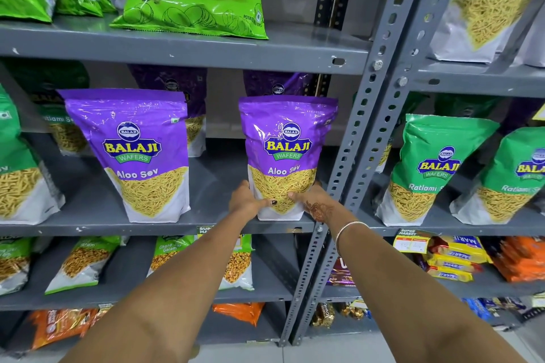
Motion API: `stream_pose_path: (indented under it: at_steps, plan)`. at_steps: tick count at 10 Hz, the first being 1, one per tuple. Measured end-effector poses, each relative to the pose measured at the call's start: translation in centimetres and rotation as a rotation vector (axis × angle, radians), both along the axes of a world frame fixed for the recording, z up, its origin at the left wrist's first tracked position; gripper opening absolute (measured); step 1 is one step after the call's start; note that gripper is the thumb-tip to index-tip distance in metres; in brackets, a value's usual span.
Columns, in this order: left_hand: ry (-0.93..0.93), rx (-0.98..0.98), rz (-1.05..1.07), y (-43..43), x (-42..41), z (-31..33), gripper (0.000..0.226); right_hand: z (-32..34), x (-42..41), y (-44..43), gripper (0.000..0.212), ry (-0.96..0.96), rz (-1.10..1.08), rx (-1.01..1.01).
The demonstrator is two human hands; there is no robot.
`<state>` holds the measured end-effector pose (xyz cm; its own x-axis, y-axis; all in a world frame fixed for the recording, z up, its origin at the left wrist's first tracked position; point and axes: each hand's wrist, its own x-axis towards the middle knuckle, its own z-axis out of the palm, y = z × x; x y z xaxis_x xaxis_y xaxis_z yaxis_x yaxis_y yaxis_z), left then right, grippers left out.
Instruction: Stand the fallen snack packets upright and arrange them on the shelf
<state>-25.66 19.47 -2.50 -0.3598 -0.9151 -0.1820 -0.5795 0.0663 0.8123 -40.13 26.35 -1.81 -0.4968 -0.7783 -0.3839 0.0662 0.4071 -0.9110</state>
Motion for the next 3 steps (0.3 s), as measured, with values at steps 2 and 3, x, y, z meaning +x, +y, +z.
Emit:
stream_pose_path:
  at_steps: [2, 3]
  plan:
    - [-0.019, 0.050, -0.067, 0.1, 0.2, 0.6, 0.070, 1.4, 0.8, 0.6, 0.049, 0.056, -0.035, -0.053]
    - [-0.072, -0.164, -0.027, 0.8, 1.3, 1.8, 0.094, 3.3, 2.1, 1.1, 0.087, 0.373, -0.102, -0.159]
